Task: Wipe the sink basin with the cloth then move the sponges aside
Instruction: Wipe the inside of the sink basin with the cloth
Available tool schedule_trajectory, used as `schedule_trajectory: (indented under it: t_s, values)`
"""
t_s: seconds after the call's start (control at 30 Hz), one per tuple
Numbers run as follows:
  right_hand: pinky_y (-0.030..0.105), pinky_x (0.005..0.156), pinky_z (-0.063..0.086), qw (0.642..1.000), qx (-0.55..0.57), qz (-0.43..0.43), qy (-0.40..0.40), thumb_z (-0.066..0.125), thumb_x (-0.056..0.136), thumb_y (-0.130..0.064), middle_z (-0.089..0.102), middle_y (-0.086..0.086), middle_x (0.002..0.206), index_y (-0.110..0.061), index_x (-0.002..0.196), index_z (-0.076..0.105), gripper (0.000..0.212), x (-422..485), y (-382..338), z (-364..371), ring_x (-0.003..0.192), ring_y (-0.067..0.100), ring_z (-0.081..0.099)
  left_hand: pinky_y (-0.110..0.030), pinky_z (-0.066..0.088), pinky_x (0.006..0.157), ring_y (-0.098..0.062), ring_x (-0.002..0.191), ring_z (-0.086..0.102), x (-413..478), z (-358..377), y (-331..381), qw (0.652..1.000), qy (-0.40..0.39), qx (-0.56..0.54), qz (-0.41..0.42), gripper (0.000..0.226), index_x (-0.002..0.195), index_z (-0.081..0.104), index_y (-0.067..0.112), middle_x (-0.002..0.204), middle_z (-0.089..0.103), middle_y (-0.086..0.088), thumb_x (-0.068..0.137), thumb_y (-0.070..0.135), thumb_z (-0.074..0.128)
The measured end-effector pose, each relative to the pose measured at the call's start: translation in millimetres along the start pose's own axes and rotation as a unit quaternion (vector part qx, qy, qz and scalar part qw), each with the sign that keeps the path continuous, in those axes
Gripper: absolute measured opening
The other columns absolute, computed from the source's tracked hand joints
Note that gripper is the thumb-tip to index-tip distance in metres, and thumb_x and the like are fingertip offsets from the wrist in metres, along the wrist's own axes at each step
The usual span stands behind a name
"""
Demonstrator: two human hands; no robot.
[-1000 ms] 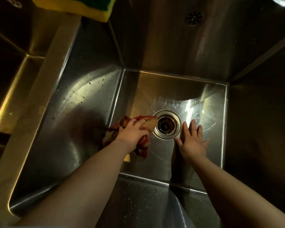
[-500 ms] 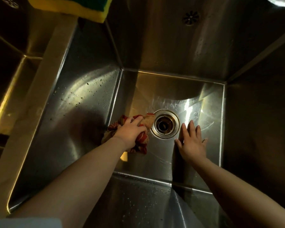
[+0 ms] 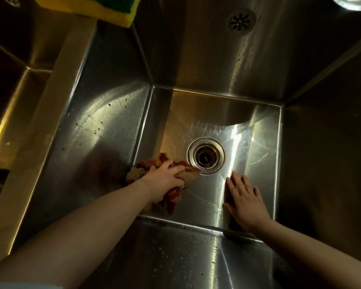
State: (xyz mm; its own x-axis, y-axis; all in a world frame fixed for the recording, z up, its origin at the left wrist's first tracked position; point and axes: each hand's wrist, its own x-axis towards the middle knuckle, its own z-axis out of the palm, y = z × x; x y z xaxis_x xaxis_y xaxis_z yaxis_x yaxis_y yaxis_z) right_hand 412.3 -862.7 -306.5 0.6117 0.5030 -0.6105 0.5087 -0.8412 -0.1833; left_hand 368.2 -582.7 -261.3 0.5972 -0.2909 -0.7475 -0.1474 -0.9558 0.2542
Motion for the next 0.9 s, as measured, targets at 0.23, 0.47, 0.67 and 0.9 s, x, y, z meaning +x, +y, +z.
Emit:
schedule_trajectory:
  t_s: [0.23, 0.47, 0.67, 0.9]
  values:
    - [0.051, 0.115, 0.007, 1.0, 0.006, -0.003, 0.005, 0.039, 0.092, -0.054, -0.021, -0.002, 0.156, -0.027, 0.148, -0.008, 0.078, 1, 2, 1, 0.142, 0.024, -0.019, -0.065, 0.018, 0.104, -0.034, 0.141, -0.005, -7, 16, 5, 0.995, -0.027, 0.055, 0.077, 0.049, 0.119, 0.046, 0.038, 0.156, 0.003, 0.01, 0.081, 0.015, 0.064]
    - [0.058, 0.112, 0.005, 1.0, -0.015, -0.016, 0.008, 0.04, 0.088, -0.062, -0.019, -0.005, 0.156, -0.034, 0.147, -0.007, 0.08, 5, 13, -1, 0.142, 0.022, -0.019, -0.064, 0.015, 0.107, -0.03, 0.142, -0.004, -7, 16, -7, 0.992, 0.007, 0.075, 0.098, 0.055, 0.128, 0.04, 0.039, 0.156, 0.001, 0.006, 0.083, 0.015, 0.062]
    - [0.064, 0.11, 0.011, 0.998, 0.012, 0.049, 0.028, 0.042, 0.086, -0.063, -0.019, -0.004, 0.156, -0.039, 0.146, -0.005, 0.08, 13, 37, -16, 0.143, 0.028, -0.014, -0.064, 0.021, 0.106, -0.026, 0.142, -0.003, -6, 18, -7, 0.997, 0.037, 0.051, 0.054, 0.064, 0.127, 0.037, 0.043, 0.154, -0.002, 0.01, 0.08, 0.015, 0.068]
    - [0.06, 0.111, 0.009, 0.997, 0.024, 0.06, 0.034, 0.041, 0.088, -0.061, -0.02, -0.002, 0.156, -0.043, 0.146, -0.003, 0.074, 15, 44, -19, 0.143, 0.028, -0.015, -0.059, 0.029, 0.106, -0.03, 0.141, -0.002, -2, 21, -2, 0.996, 0.042, 0.035, 0.074, 0.059, 0.127, 0.038, 0.039, 0.155, -0.001, 0.008, 0.082, 0.011, 0.063]
